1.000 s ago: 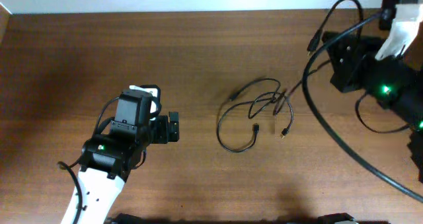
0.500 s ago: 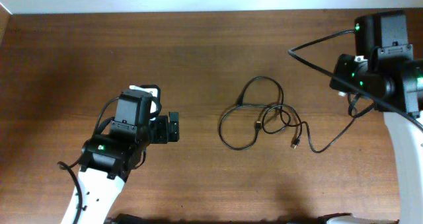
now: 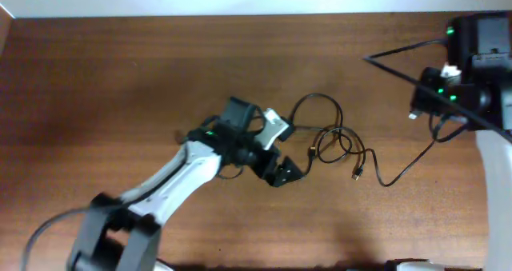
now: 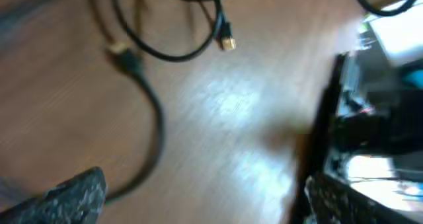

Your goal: Untangle cables

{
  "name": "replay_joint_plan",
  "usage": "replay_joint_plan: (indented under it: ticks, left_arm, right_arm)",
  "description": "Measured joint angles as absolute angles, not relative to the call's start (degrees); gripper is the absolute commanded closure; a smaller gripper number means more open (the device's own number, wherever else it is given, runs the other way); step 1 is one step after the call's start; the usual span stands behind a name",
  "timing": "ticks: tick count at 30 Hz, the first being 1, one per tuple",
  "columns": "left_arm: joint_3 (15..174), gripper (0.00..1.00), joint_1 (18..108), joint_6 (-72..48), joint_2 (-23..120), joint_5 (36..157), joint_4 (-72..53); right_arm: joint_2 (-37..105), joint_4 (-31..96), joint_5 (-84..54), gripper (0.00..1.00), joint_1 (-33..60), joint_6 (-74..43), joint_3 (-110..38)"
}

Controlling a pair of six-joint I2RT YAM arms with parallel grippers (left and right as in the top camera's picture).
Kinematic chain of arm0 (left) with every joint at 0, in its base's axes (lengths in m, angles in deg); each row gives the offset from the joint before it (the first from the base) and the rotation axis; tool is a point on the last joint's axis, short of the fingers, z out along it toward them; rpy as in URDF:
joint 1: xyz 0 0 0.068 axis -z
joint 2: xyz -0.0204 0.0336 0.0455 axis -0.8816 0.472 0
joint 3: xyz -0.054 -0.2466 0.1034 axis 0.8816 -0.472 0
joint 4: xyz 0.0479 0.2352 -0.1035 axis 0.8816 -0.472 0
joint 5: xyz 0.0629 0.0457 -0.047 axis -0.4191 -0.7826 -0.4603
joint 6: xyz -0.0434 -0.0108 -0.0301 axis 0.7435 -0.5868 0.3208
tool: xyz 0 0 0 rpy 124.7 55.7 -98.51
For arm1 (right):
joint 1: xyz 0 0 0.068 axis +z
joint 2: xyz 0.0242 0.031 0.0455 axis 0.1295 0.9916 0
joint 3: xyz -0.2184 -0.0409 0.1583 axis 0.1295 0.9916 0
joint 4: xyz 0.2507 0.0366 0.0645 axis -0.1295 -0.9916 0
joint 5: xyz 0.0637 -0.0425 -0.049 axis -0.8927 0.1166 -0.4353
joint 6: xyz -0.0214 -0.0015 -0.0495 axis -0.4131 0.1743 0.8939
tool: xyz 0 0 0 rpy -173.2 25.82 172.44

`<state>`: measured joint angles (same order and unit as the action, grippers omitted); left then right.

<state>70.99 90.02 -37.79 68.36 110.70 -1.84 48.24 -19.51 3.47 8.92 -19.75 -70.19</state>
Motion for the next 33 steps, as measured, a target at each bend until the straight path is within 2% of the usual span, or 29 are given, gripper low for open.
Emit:
replay_joint_plan:
  ticks: [2, 4, 8, 10, 11, 14, 15, 17, 18, 21, 22, 25, 27, 28, 30, 33]
  left_arm:
    - [70.9, 0.01, 93.3, -21.6, 75.1, 115.4, 6.8]
    - [70.7, 0.01, 96.8, -6.4, 75.9, 117.1, 15.7]
    - [70.7, 0.01, 102.2, 14.0, 75.9, 115.9, 27.1]
    - [70.8, 0.04, 102.5, 26.5, 75.9, 113.0, 25.1]
    - [70.8, 0.03, 102.6, 41.2, 75.9, 108.9, 22.7]
    - [70.8, 0.03, 102.9, 59.9, 75.9, 99.1, 20.8]
    - [70.8, 0.00, 103.4, 62.8, 75.9, 96.0, 20.8]
    - [70.8, 0.00, 106.5, 68.4, 76.0, 88.4, 20.6]
    - [70.8, 0.04, 108.3, 71.6, 76.0, 83.1, 20.7]
    - [70.8, 0.06, 112.1, 74.1, 76.0, 73.9, 20.8]
    - [70.8, 0.07, 113.4, 74.6, 76.4, 71.9, 21.5]
    - [70.8, 0.14, 114.4, 75.1, 84.1, 70.1, 34.2]
    - [71.0, 0.16, 114.5, 75.4, 87.3, 70.7, 35.9]
    - [71.2, 0.29, 114.6, 75.4, 88.1, 71.1, 37.2]
    - [71.3, 1.00, 114.7, 75.5, 88.5, 71.6, 37.2]
    - [71.4, 1.00, 114.7, 75.7, 89.8, 71.8, 36.7]
  right_arm:
    - [48.2, -19.6, -1.8, 0.96, 4.5, -17.9, -70.2]
    - [48.3, -19.6, -6.3, 0.96, 0.9, -16.0, -70.2]
    - [48.3, -19.6, -9.3, 0.96, -0.2, -14.4, -70.2]
    - [48.3, -19.5, -9.6, 0.96, -0.2, -14.2, -70.2]
    - [48.3, -19.6, -9.6, 0.96, -0.2, -14.2, -70.2]
    - [48.3, -19.6, -9.6, 0.96, -0.2, -14.2, -70.2]
    - [48.3, -19.6, -9.6, 0.96, -0.2, -14.2, -70.2]
    - [48.3, -19.9, -9.6, 0.96, -0.2, -13.9, -70.2]
    - [48.3, -20.1, -9.6, 0.96, -0.2, -13.3, -70.2]
    - [48.3, -20.1, -9.6, 0.96, -0.2, -13.0, -70.2]
    - [48.3, -20.3, -9.6, 0.96, -0.2, -13.0, -70.2]
    - [48.3, -20.9, -9.6, 0.96, -0.2, -12.7, -70.2]
    - [48.3, -20.8, -9.8, 0.96, -0.2, -12.7, -70.2]
    - [48.3, -20.9, -9.8, 0.96, -0.2, -12.7, -70.2]
    - [48.3, -20.9, -9.8, 0.96, -0.2, -12.7, -70.2]
    - [48.3, -21.7, -9.8, 0.96, -0.2, -12.1, -70.2]
